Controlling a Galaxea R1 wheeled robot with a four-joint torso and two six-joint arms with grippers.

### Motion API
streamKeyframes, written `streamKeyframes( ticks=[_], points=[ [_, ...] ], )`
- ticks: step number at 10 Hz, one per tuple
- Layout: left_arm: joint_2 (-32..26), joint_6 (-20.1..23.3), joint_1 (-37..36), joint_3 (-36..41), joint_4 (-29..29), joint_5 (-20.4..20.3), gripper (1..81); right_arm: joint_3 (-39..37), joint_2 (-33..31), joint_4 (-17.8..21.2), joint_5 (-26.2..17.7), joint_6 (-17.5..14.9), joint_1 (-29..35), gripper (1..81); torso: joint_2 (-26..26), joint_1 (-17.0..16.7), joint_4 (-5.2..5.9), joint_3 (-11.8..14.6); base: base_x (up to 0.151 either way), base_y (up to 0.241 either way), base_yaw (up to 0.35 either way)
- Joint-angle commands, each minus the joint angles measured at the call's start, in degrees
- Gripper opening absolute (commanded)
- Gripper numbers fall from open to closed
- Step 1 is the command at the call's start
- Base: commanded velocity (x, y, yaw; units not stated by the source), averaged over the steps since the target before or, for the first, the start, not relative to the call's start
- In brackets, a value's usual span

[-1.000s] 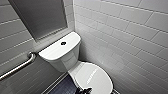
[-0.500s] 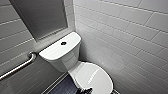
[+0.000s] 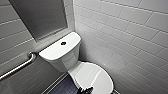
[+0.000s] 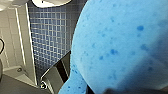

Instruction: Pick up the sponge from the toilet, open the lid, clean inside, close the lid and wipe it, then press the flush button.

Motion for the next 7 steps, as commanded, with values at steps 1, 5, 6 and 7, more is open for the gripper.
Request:
streamKeyframes(
  ticks=[1, 5, 6, 7],
  points=[
    [-1.09, -1.08, -7.60, 2.32, -0.45, 0.91, 81.1, 1.26, -1.63, -1.16, -3.23, 0.05, 0.41, 1.0, 0.00, 0.00, 0.00, 0.00, 0.000, 0.000, 0.000],
    [-2.24, -2.83, -8.31, 4.69, 0.43, -0.85, 81.1, 1.17, -1.29, -1.16, -3.23, 0.05, 0.32, 1.0, 0.00, 0.02, -0.02, 0.00, 0.000, 0.000, 0.000],
    [-2.67, -3.35, -8.31, 5.64, 1.64, -1.80, 81.1, 1.08, -1.20, -1.16, -3.31, 0.05, 0.41, 1.0, 0.00, 0.02, -0.02, 0.00, 0.000, 0.000, 0.000],
    [-3.98, -5.01, -8.14, 8.09, 4.70, -3.91, 81.1, 1.08, -1.11, -1.16, -3.31, 0.05, 0.41, 1.0, 0.00, 0.02, -0.02, -0.02, 0.000, 0.000, 0.000]
  ],
)
